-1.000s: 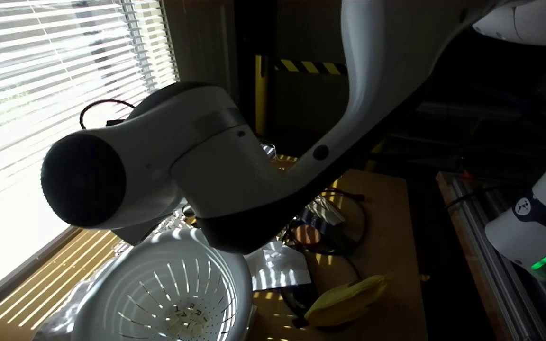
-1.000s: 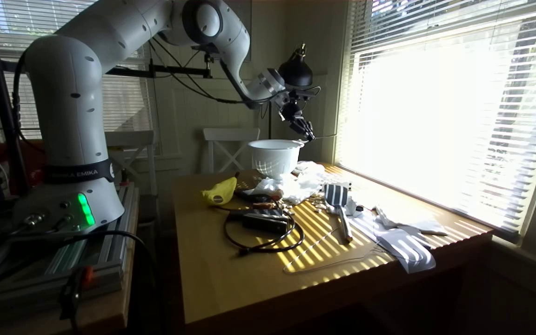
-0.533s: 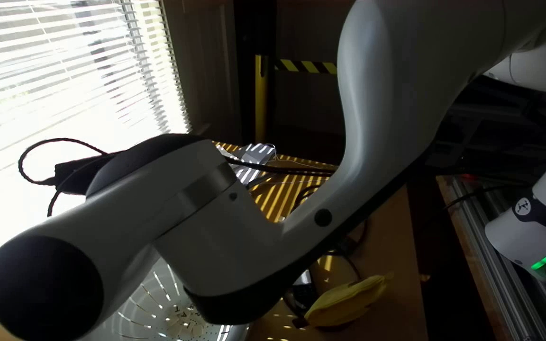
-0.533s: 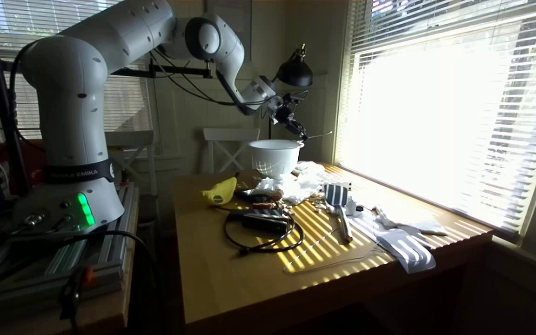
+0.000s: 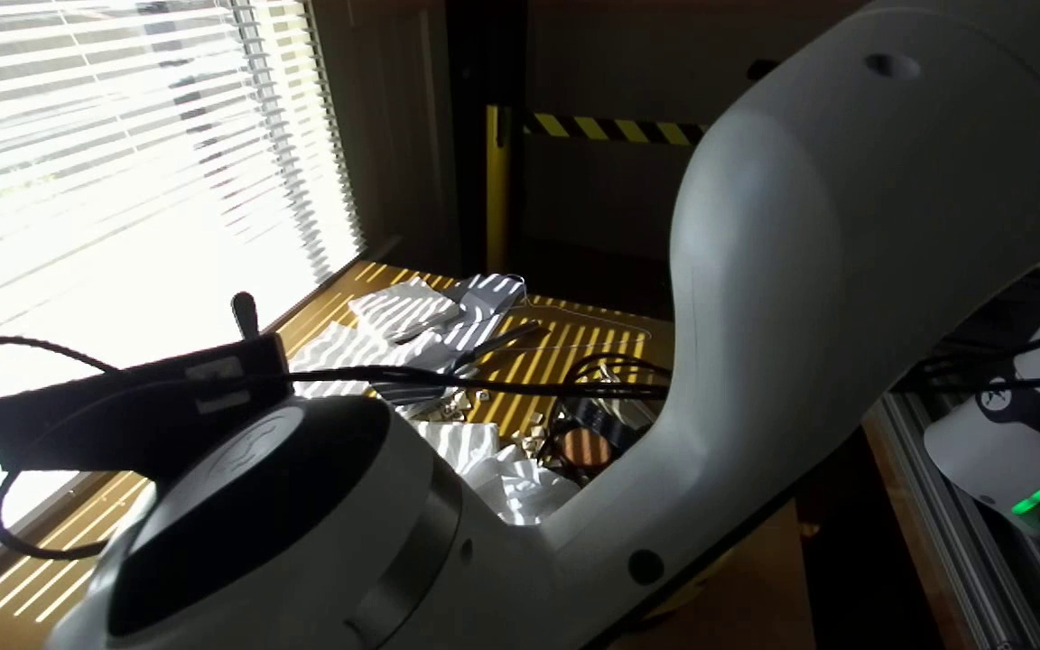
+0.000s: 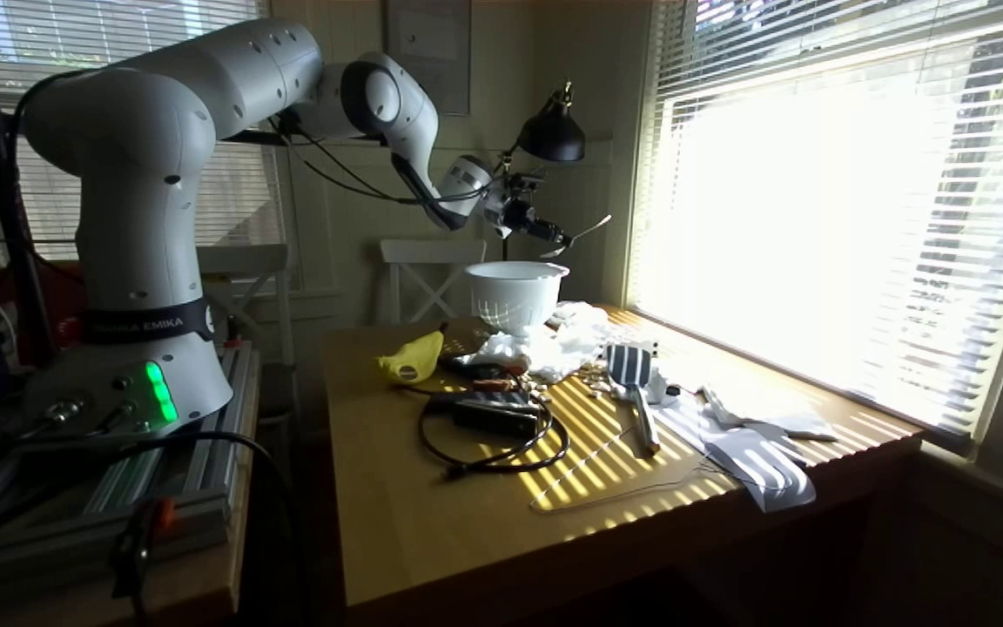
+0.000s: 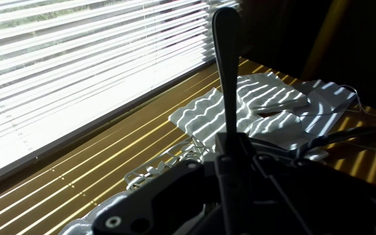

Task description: Use the silver spoon to place some tiles in the colander.

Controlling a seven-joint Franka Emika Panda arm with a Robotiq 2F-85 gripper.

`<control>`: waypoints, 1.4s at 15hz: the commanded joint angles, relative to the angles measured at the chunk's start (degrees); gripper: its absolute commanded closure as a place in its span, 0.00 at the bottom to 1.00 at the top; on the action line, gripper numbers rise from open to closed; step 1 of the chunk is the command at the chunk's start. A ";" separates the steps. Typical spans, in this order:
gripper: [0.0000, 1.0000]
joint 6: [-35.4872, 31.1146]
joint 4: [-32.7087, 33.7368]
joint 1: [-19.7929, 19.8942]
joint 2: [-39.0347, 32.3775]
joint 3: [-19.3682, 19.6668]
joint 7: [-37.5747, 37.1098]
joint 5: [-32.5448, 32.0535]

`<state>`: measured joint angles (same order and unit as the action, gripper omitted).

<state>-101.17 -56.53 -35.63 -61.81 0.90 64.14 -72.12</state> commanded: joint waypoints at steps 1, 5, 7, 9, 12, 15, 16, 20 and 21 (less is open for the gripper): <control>0.98 6.46 5.69 -3.76 -4.71 3.79 -0.63 -3.52; 0.98 10.86 8.95 -5.75 -7.90 6.52 0.16 -3.70; 0.98 11.99 10.39 -6.39 -9.29 7.88 0.50 -3.81; 0.98 13.26 11.69 -7.01 -10.53 9.28 0.81 -4.06; 0.98 12.84 12.74 -6.28 -10.72 9.19 1.11 -2.58; 0.98 12.43 12.50 -1.80 -8.64 4.38 -0.74 -0.68; 0.98 11.72 11.54 -0.88 -7.65 4.91 -1.94 1.96; 0.98 9.47 7.49 4.99 -3.82 2.82 -7.32 7.80; 0.98 9.17 6.07 6.43 -2.62 2.38 -9.02 9.29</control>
<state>-90.48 -46.07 -32.68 -68.45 5.33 59.48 -66.72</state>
